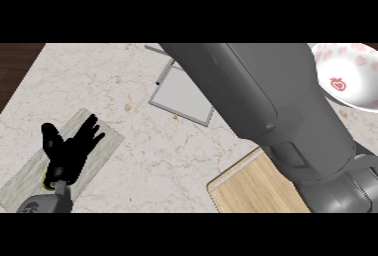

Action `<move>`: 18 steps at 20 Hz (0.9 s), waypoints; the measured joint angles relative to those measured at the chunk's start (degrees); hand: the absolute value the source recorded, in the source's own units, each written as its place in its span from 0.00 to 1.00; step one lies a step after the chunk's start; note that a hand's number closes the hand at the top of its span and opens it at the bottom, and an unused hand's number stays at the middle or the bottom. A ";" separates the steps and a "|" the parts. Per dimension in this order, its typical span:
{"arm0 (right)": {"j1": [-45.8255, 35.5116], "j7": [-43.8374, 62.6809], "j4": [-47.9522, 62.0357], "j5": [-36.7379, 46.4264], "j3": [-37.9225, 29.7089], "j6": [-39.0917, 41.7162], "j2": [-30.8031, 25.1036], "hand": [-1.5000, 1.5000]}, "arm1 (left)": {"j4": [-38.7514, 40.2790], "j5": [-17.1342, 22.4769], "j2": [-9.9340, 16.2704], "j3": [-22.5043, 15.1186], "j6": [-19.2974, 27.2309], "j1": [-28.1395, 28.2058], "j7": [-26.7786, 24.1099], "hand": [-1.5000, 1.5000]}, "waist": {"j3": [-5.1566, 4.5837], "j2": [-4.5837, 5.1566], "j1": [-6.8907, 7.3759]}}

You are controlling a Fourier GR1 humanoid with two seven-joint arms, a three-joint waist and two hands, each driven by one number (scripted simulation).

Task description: Pick the bell pepper from the tray and place it in the tiered shelf

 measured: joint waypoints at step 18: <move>-0.25 -9.50 16.97 3.25 -5.91 -10.06 -1.78 1.00 | -0.20 -0.75 -0.44 0.53 -0.21 -0.03 0.49 0.50 | 0.10 0.27 0.07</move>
